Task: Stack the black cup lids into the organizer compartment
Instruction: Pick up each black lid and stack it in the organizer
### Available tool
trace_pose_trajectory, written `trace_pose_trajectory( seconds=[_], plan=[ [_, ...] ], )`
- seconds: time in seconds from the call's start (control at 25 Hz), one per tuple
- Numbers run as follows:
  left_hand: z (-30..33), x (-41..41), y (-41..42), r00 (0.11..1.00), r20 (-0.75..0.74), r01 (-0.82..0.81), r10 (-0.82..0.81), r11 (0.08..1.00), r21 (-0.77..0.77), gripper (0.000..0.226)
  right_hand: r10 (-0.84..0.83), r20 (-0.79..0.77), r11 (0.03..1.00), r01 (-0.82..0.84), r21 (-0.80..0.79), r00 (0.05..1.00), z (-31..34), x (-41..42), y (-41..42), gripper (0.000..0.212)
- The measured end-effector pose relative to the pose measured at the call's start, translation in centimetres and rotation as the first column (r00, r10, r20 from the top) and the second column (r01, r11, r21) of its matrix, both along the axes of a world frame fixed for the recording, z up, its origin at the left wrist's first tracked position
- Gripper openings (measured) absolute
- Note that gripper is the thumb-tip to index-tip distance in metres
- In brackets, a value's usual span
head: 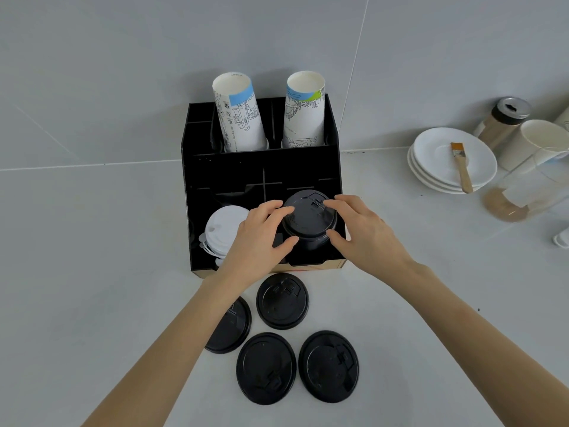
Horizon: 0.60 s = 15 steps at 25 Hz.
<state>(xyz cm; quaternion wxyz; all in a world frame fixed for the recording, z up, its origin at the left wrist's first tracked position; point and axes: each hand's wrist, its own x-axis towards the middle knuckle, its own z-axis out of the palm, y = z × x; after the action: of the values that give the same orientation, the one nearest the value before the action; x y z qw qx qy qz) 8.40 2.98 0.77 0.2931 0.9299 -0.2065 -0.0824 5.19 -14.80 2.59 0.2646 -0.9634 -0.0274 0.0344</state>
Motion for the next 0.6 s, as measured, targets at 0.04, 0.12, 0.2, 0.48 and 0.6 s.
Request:
trace_pose_trajectory(
  seconds=[0.04, 0.12, 0.2, 0.48, 0.6],
  plan=[
    [0.1, -0.4, 0.4, 1.0, 0.002, -0.001, 0.001, 1.0, -0.013, 0.047, -0.011, 0.025, 1.0, 0.01, 0.018, 1.0, 0.3, -0.4, 0.0, 0.044],
    [0.3, -1.6, 1.4, 1.0, 0.009, -0.009, 0.01, 0.998, -0.057, 0.042, -0.017, 0.061, 0.998, 0.012, 0.069, 0.998, 0.8, -1.6, 0.3, 0.041],
    [0.1, -3.1, 2.5, 0.999, 0.018, -0.03, 0.032, 0.994, -0.105, 0.036, 0.01, 0.059, 0.994, -0.016, 0.107, 0.998, 1.1, -2.9, 0.7, 0.039],
    [-2.7, -7.9, 5.6, 0.993, -0.104, -0.064, 0.058, 0.996, -0.058, 0.049, 0.123, -0.077, 0.989, -0.116, 0.09, 0.99, -2.0, -6.8, 3.2, 0.038],
    [-4.3, -8.5, 5.7, 0.981, -0.15, -0.11, 0.121, 0.991, 0.08, 0.043, 0.135, -0.181, 0.99, -0.127, 0.056, 0.974, -3.8, -7.5, 3.7, 0.042]
  ],
)
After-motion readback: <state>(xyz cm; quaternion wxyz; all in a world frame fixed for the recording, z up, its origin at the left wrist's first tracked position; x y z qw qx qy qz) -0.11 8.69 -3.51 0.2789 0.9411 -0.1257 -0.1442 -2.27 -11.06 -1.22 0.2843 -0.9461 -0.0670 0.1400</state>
